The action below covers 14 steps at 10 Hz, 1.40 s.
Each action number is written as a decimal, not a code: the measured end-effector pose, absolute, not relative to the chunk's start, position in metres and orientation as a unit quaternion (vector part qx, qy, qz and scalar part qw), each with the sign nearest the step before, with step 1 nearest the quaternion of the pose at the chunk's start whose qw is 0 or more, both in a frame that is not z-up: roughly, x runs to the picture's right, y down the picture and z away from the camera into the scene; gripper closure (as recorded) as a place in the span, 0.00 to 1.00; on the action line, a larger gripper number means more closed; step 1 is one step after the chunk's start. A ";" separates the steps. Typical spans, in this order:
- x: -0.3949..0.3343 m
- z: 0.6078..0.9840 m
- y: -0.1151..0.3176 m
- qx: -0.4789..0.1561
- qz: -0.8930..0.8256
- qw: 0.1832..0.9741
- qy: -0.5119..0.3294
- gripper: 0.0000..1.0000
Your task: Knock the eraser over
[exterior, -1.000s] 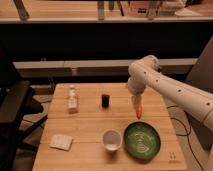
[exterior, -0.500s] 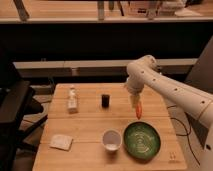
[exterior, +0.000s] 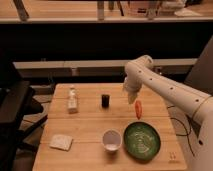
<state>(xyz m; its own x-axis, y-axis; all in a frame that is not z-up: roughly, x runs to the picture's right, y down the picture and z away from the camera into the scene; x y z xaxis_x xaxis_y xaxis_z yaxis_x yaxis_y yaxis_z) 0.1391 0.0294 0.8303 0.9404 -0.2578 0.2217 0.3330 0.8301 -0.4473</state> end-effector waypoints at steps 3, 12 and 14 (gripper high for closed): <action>0.134 0.845 0.028 -0.248 -0.165 0.951 -0.084 0.82; 0.067 0.860 0.026 -0.259 -0.221 0.933 -0.119 0.97; 0.044 0.860 0.026 -0.259 -0.234 0.928 -0.129 0.97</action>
<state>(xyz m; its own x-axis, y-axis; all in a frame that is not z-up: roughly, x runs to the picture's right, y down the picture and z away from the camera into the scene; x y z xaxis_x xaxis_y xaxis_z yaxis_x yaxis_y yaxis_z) 0.0437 0.0264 0.8600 0.8572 -0.3682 0.3600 0.5014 0.7560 -0.4208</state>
